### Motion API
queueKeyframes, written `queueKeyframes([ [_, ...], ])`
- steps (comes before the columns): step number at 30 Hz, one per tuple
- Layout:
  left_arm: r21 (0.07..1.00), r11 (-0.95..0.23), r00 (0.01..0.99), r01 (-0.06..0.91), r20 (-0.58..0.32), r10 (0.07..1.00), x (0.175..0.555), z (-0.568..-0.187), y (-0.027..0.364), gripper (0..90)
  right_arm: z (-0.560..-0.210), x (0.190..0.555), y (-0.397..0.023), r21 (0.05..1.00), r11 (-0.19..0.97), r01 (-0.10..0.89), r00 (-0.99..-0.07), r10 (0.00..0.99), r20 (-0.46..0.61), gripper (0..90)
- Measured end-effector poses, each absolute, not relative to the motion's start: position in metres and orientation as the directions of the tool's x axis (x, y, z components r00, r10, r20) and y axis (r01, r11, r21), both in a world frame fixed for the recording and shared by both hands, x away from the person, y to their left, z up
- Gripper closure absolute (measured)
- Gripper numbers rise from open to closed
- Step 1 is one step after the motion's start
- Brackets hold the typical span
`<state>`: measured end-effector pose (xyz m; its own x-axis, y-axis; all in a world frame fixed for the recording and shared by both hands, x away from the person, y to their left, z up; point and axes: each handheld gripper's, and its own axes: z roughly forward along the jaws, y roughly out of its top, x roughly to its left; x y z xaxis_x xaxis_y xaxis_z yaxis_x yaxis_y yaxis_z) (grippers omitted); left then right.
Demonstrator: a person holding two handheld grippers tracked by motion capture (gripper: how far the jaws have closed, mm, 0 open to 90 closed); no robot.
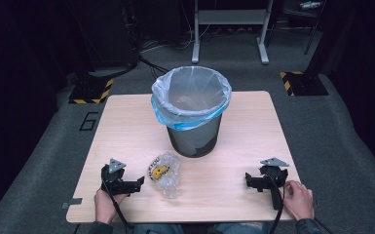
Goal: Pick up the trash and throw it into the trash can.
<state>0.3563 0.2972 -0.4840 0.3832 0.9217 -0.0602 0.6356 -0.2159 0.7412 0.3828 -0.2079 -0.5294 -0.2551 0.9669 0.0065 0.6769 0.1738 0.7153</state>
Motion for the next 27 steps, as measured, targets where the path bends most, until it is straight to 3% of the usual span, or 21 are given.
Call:
queueKeyframes([
  [27,0.752,-0.235,0.450,0.616,-0.091,0.888,0.366,-0.461,0.278,0.1,-0.529,0.383,-0.208,0.715,0.175,0.677,-0.256,0.967,0.006,0.0],
])
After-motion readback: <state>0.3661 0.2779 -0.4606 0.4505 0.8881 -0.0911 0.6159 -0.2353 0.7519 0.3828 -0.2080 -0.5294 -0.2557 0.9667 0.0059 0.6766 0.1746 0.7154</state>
